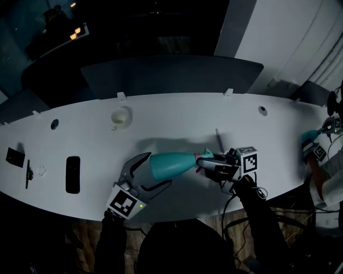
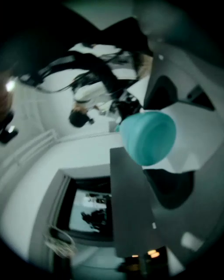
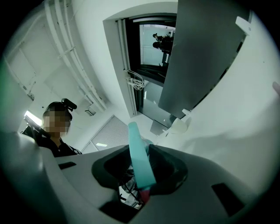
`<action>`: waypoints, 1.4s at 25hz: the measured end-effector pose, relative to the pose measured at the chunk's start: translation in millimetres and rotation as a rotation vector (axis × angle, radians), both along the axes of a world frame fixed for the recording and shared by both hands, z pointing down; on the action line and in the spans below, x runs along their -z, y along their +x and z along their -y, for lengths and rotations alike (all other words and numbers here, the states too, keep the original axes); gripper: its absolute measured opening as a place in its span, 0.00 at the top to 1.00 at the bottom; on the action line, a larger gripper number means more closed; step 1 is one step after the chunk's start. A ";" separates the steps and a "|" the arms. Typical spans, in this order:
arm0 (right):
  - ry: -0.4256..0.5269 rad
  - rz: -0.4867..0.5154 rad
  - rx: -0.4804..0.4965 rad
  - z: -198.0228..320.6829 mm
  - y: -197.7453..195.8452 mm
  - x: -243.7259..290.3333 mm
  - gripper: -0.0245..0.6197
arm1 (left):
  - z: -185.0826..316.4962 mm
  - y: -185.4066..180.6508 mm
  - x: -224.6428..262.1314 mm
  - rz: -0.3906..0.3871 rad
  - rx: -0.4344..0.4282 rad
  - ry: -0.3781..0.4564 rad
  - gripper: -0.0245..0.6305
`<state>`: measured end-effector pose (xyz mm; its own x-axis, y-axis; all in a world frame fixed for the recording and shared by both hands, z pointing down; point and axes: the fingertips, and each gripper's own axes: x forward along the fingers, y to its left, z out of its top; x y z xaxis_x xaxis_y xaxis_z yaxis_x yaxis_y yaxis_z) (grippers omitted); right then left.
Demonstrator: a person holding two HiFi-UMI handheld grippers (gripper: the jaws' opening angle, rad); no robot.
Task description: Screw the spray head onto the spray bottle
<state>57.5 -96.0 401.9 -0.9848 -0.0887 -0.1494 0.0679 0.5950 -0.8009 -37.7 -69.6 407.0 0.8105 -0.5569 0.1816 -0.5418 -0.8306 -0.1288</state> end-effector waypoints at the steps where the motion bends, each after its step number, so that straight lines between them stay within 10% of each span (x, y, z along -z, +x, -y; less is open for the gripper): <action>1: 0.005 0.013 -0.006 0.9 1.6 2.8 0.76 | 3.4 -10.2 6.0 -0.167 0.021 -0.119 0.32; 4: 0.027 0.035 0.016 -1.1 3.2 11.4 0.76 | 12.9 -30.8 13.1 -0.564 0.014 -0.453 0.32; 8: 0.052 -0.011 0.098 -10.5 -4.2 8.8 0.76 | 4.5 -16.5 11.8 -0.692 -0.121 -0.668 0.32; 13: 0.061 -0.046 0.143 -16.9 -5.3 6.3 0.76 | -2.4 -8.5 8.9 -0.626 -0.181 -0.684 0.32; 17: 0.057 -0.020 0.140 -17.8 -5.5 8.5 0.76 | -6.9 -7.4 18.5 -0.550 -0.187 -0.525 0.33; 27: 0.020 -0.032 0.205 -30.1 -5.2 1.9 0.76 | -28.9 7.1 3.2 -0.103 -0.241 -0.227 0.33; 35: -0.014 -0.042 0.026 -9.3 11.7 -12.6 0.76 | -1.2 -18.9 -14.2 -0.126 -0.047 -0.231 0.32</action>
